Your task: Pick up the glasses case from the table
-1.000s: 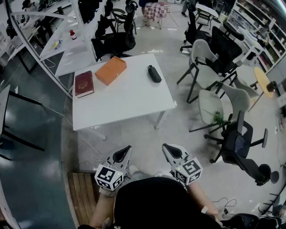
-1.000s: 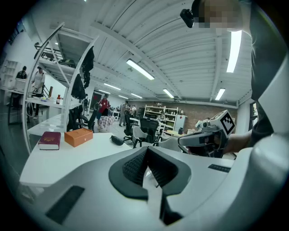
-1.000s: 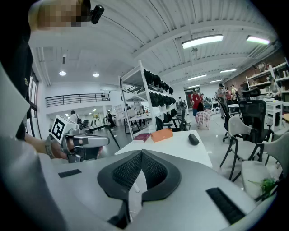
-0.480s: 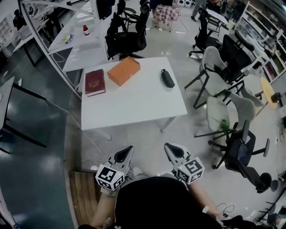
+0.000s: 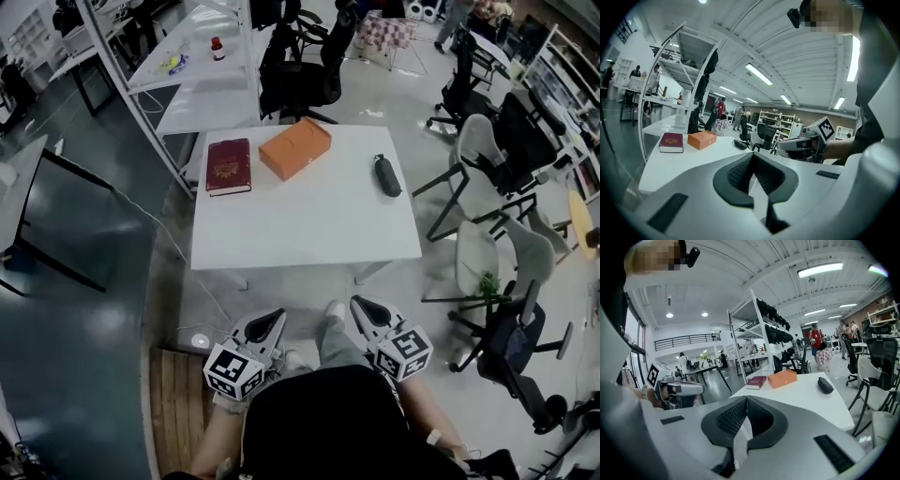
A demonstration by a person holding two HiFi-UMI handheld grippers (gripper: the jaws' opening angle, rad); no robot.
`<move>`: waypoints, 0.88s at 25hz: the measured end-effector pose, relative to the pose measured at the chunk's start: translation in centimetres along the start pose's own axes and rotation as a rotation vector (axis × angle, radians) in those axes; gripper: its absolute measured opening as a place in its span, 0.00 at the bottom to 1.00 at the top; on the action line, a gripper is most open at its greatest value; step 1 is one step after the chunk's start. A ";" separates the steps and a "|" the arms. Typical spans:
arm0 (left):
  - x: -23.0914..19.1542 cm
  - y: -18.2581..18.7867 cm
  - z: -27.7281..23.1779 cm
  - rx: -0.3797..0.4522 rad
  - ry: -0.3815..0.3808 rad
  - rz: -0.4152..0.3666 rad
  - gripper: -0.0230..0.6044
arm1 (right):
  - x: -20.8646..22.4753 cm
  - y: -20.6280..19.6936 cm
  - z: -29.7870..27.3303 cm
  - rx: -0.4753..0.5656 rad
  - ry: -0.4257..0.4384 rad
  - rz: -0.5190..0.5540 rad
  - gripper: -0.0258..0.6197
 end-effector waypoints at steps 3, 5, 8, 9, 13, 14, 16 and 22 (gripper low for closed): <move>-2.0 0.5 -1.1 -0.010 0.049 0.036 0.07 | 1.5 1.6 -3.0 -0.001 0.045 0.019 0.08; -3.5 1.3 -2.3 -0.018 0.073 0.043 0.07 | 3.0 3.0 -5.1 -0.001 0.076 0.027 0.08; -5.7 3.4 -5.1 -0.039 0.111 0.044 0.07 | 5.6 5.2 -8.0 -0.006 0.121 0.024 0.08; -6.3 4.1 -6.0 -0.045 0.123 0.051 0.07 | 6.6 6.0 -8.7 -0.010 0.136 0.022 0.08; -8.6 7.0 -10.1 -0.049 0.167 0.063 0.07 | 10.8 9.1 -11.8 -0.016 0.184 0.023 0.08; -9.1 7.6 -11.0 -0.051 0.180 0.062 0.07 | 11.8 9.7 -12.5 -0.018 0.194 0.023 0.08; -10.1 8.8 -12.8 -0.049 0.206 0.069 0.07 | 14.0 10.9 -13.7 -0.025 0.211 0.023 0.08; -12.3 11.3 -18.2 -0.057 0.261 0.098 0.07 | 20.4 13.0 -16.4 -0.034 0.209 0.003 0.08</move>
Point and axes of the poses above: the fingertips, and each gripper's own axes: z backward along the fingers, x to its right, y out of its top, the point moved 10 cm from there along z, backward along the fingers, and after that the axes turned 7 degrees about -x, right-handed, at the moved point
